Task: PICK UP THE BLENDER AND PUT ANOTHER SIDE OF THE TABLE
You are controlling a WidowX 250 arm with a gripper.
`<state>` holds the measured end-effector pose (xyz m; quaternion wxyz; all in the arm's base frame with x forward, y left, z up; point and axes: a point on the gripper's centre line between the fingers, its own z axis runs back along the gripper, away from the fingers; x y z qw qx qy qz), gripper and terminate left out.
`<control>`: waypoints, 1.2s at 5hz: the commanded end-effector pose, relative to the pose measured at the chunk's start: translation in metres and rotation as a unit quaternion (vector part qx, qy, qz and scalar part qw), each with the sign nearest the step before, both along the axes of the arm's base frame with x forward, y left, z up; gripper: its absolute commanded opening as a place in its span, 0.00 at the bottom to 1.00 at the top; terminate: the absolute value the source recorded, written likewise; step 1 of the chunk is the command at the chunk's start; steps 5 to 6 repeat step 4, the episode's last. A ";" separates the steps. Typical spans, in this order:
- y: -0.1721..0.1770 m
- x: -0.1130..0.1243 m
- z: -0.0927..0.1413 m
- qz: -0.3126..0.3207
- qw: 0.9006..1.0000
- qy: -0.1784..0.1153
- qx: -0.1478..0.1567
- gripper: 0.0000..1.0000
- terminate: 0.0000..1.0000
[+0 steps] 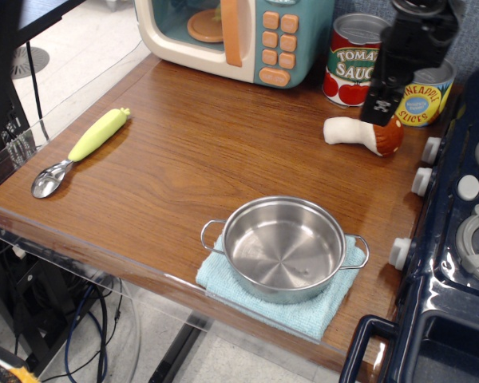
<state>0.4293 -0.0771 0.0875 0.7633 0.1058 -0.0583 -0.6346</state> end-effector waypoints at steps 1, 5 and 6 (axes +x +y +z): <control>0.018 -0.022 0.048 0.008 0.998 -0.056 -0.019 1.00 0.00; 0.018 -0.022 0.048 0.008 0.998 -0.056 -0.019 1.00 1.00; 0.018 -0.022 0.048 0.008 0.998 -0.056 -0.019 1.00 1.00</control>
